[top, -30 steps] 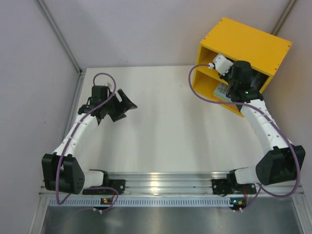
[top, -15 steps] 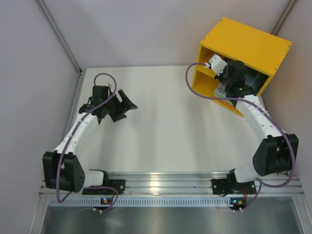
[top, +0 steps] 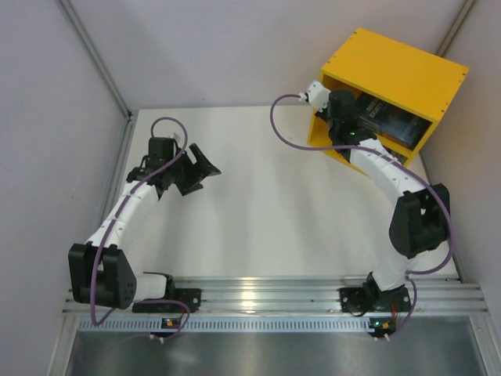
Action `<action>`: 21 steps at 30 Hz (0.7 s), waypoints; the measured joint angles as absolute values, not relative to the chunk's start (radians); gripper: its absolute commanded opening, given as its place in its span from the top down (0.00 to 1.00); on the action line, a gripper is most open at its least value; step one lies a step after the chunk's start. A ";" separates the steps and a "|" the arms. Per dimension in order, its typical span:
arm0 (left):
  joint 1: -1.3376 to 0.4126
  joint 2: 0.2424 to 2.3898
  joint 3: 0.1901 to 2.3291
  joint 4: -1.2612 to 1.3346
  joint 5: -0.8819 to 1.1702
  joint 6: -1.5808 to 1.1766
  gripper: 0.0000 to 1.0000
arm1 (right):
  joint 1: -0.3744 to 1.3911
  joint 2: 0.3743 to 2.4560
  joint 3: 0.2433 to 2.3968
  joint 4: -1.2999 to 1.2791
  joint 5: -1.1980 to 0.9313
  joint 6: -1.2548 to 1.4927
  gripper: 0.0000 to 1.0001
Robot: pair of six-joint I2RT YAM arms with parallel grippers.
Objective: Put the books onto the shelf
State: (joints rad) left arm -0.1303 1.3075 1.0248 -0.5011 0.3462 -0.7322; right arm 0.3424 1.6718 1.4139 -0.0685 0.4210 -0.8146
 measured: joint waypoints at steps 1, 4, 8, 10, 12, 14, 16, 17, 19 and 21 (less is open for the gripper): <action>-0.130 1.308 1.025 -0.501 0.345 -0.731 0.14 | 0.350 1.692 1.432 -0.068 0.437 -0.814 1.00; -0.130 1.308 1.025 -0.501 0.343 -0.729 0.14 | 0.373 1.751 1.486 -0.071 0.482 -0.813 1.00; -0.130 1.317 1.025 -0.501 0.342 -0.722 0.14 | 0.380 1.807 1.547 -0.069 0.529 -0.815 1.00; -0.130 1.320 1.025 -0.501 0.342 -0.717 0.14 | 0.380 1.824 1.562 -0.067 0.550 -0.818 1.00; -0.130 1.320 1.025 -0.501 0.342 -0.711 0.14 | 0.380 1.839 1.573 -0.069 0.568 -0.821 1.00; -0.130 1.320 1.025 -0.501 0.342 -0.707 0.14 | 0.380 1.850 1.581 -0.068 0.584 -0.827 1.00; -0.130 1.320 1.025 -0.501 0.342 -0.707 0.14 | 0.380 1.863 1.592 -0.069 0.598 -0.834 1.00; -0.130 1.320 1.025 -0.501 0.342 -0.707 0.14 | 0.380 1.869 1.594 -0.067 0.605 -0.836 1.00; -0.130 1.321 1.025 -0.501 0.343 -0.706 0.14 | 0.380 1.877 1.594 -0.068 0.616 -0.838 1.00; -0.130 1.321 1.025 -0.501 0.342 -0.705 0.14 | 0.379 1.882 1.594 -0.070 0.625 -0.841 1.00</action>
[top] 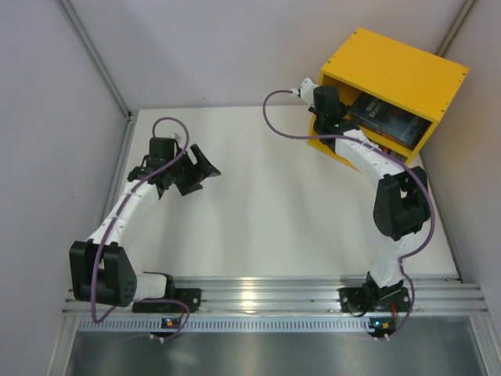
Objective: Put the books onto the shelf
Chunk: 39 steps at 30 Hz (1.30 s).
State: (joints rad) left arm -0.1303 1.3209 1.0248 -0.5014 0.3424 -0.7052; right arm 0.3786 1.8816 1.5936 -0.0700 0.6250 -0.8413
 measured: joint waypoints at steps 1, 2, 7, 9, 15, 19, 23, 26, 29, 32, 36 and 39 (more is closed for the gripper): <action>-0.130 1.321 1.025 -0.501 0.342 -0.704 0.14 | 0.377 1.884 1.594 -0.070 0.629 -0.843 1.00; -0.130 1.321 1.025 -0.501 0.342 -0.704 0.14 | 0.376 1.887 1.594 -0.070 0.632 -0.844 1.00; -0.129 1.323 1.025 -0.501 0.342 -0.704 0.14 | 0.372 1.894 1.594 -0.071 0.637 -0.850 1.00; -0.128 1.325 1.025 -0.501 0.342 -0.704 0.14 | 0.370 1.894 1.594 -0.070 0.644 -0.855 1.00; -0.128 1.331 1.025 -0.501 0.343 -0.704 0.14 | 0.364 1.894 1.593 -0.071 0.669 -0.863 1.00; -0.127 1.332 1.025 -0.501 0.343 -0.704 0.14 | 0.358 1.890 1.590 -0.070 0.674 -0.865 1.00; -0.127 1.332 1.025 -0.501 0.343 -0.704 0.14 | 0.355 1.869 1.568 -0.071 0.674 -0.867 1.00; -0.127 1.332 1.025 -0.501 0.343 -0.704 0.14 | 0.351 1.858 1.555 -0.071 0.674 -0.868 1.00; -0.127 1.332 1.025 -0.501 0.343 -0.704 0.14 | 0.347 1.844 1.536 -0.071 0.675 -0.866 1.00; -0.127 1.331 1.025 -0.501 0.343 -0.704 0.14 | 0.344 1.837 1.529 -0.068 0.665 -0.860 1.00; -0.127 1.330 1.025 -0.501 0.343 -0.705 0.14 | 0.342 1.828 1.516 -0.060 0.656 -0.859 1.00; -0.127 1.330 1.025 -0.501 0.343 -0.705 0.14 | 0.342 1.821 1.511 -0.061 0.644 -0.850 0.95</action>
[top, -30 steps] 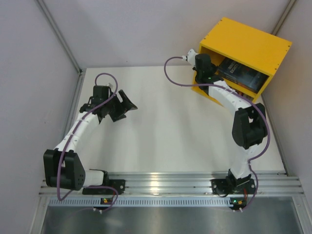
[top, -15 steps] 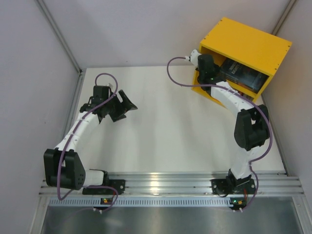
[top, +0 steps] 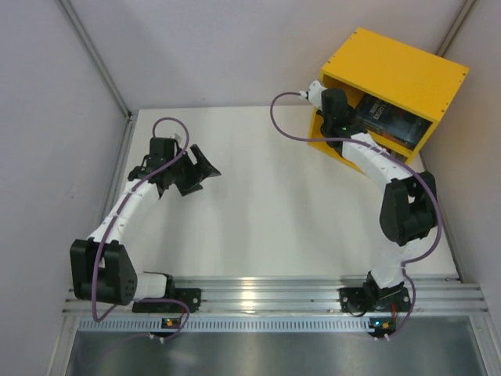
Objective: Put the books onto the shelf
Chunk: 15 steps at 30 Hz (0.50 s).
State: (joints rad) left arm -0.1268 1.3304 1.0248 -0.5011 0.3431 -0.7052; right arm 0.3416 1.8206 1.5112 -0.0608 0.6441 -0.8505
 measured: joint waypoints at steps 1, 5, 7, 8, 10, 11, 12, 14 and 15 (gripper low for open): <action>-0.127 1.330 1.025 -0.501 0.343 -0.705 0.14 | 0.341 1.818 1.511 -0.065 0.638 -0.843 0.93; -0.127 1.330 1.025 -0.501 0.343 -0.706 0.14 | 0.340 1.794 1.511 -0.099 0.608 -0.810 0.73; -0.127 1.330 1.025 -0.501 0.343 -0.705 0.14 | 0.346 1.778 1.512 -0.109 0.598 -0.793 0.63; -0.127 1.330 1.025 -0.501 0.343 -0.705 0.14 | 0.350 1.770 1.514 -0.115 0.593 -0.787 0.54; -0.127 1.330 1.025 -0.501 0.341 -0.704 0.14 | 0.356 1.760 1.528 -0.129 0.586 -0.770 0.43; -0.127 1.330 1.026 -0.502 0.339 -0.702 0.14 | 0.363 1.757 1.541 -0.133 0.584 -0.764 0.30; -0.127 1.330 1.028 -0.502 0.336 -0.698 0.14 | 0.371 1.757 1.552 -0.136 0.584 -0.760 0.25; -0.127 1.330 1.034 -0.505 0.336 -0.683 0.13 | 0.395 1.753 1.570 -0.143 0.592 -0.754 0.10; -0.127 1.328 1.039 -0.506 0.339 -0.672 0.12 | 0.410 1.751 1.578 -0.151 0.594 -0.738 0.04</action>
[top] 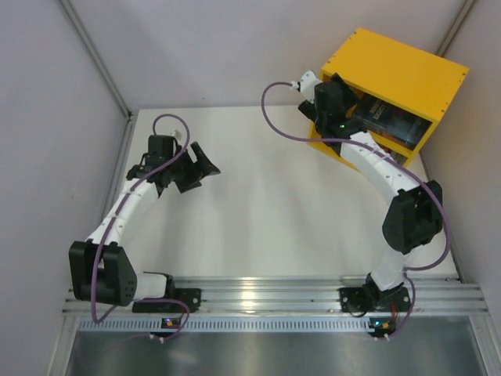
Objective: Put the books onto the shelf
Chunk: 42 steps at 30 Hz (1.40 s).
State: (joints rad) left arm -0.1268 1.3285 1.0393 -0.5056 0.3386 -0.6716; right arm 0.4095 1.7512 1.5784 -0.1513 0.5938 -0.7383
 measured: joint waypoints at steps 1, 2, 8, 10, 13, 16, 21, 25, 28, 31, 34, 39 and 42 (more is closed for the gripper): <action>-0.127 1.325 1.046 -0.508 0.344 -0.658 0.12 | 0.427 1.749 1.588 -0.170 0.596 -0.713 0.00; -0.127 1.320 1.053 -0.508 0.352 -0.645 0.10 | 0.442 1.743 1.600 -0.195 0.595 -0.683 0.00; -0.133 1.245 1.084 -0.490 0.424 -0.610 0.02 | 0.488 1.607 1.584 -0.367 0.455 -0.316 0.00; -0.149 1.221 1.101 -0.490 0.432 -0.594 0.02 | 0.489 1.509 1.522 -0.399 0.388 -0.189 0.00; -0.207 1.181 1.120 -0.484 0.430 -0.557 0.02 | 0.490 1.349 1.430 -0.429 0.264 0.017 0.00; -0.289 1.131 1.120 -0.466 0.429 -0.526 0.01 | 0.491 1.196 1.330 -0.434 0.154 0.191 0.00; -0.409 1.039 1.119 -0.434 0.432 -0.500 0.01 | 0.491 0.986 1.157 -0.458 0.060 0.411 0.00; -0.435 0.957 1.064 -0.376 0.442 -0.502 0.01 | 0.491 0.862 1.040 -0.487 0.020 0.498 0.00; -0.441 0.895 0.980 -0.344 0.460 -0.503 0.01 | 0.491 0.770 0.958 -0.508 0.004 0.526 0.00; -0.442 0.824 0.877 -0.318 0.463 -0.504 0.02 | 0.491 0.691 0.882 -0.515 -0.003 0.535 0.00; -0.442 0.770 0.804 -0.314 0.461 -0.516 0.01 | 0.491 0.637 0.825 -0.528 -0.005 0.536 0.00; -0.443 0.757 0.770 -0.297 0.484 -0.537 0.01 | 0.491 0.588 0.798 -0.546 0.010 0.536 0.00; -0.444 0.757 0.767 -0.284 0.498 -0.548 0.01 | 0.491 0.573 0.798 -0.546 0.019 0.544 0.00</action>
